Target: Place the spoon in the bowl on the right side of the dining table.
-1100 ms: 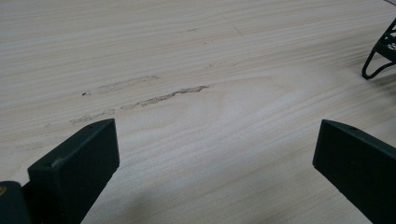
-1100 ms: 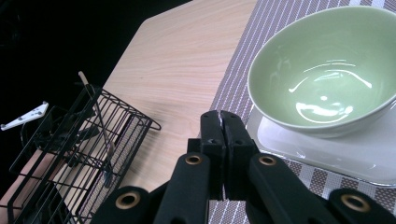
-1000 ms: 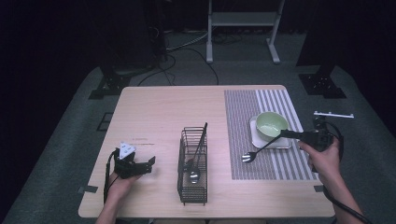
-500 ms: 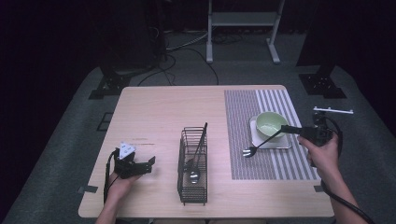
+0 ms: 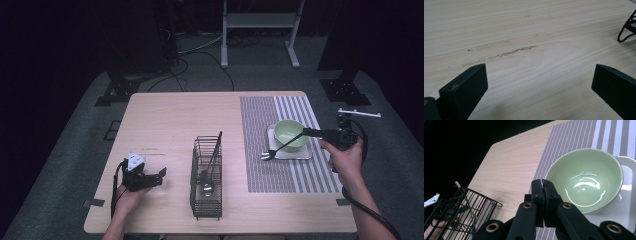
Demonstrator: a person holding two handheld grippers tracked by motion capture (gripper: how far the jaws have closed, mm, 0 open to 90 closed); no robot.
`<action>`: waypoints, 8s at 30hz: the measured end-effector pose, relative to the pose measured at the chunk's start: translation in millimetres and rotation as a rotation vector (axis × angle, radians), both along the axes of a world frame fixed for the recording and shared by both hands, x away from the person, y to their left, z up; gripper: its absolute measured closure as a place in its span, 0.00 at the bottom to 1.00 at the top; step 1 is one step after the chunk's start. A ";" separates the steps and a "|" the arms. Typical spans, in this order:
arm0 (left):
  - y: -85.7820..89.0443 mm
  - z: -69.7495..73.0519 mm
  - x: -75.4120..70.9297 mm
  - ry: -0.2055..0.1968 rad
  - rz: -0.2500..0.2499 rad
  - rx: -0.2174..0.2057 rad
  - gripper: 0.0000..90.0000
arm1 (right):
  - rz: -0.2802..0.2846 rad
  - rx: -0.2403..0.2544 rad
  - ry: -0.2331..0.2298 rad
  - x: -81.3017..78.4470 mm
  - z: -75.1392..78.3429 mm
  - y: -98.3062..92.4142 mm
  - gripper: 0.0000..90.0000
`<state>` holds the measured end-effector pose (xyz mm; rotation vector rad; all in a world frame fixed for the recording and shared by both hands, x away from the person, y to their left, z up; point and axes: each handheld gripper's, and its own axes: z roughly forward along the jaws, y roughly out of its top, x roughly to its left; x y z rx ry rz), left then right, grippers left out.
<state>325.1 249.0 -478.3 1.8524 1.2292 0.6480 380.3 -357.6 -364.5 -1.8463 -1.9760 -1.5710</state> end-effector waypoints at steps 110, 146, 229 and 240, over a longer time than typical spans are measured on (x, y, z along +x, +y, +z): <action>-2.8 -0.2 1.8 -0.003 -0.007 0.008 0.00 | -0.334 -0.004 0.019 20.2 -5.1 -67.4 0.98; -2.0 -0.1 -0.3 -0.004 -0.007 0.015 0.00 | -0.315 0.004 0.063 19.4 -30.5 -70.9 0.93; -2.4 0.1 -0.6 -0.006 -0.014 0.028 0.00 | -0.077 -0.036 0.066 -25.3 -66.6 -25.5 0.50; -2.8 0.1 -0.7 -0.005 -0.013 0.029 0.00 | -0.041 -0.051 0.067 -30.5 -69.1 -14.1 0.49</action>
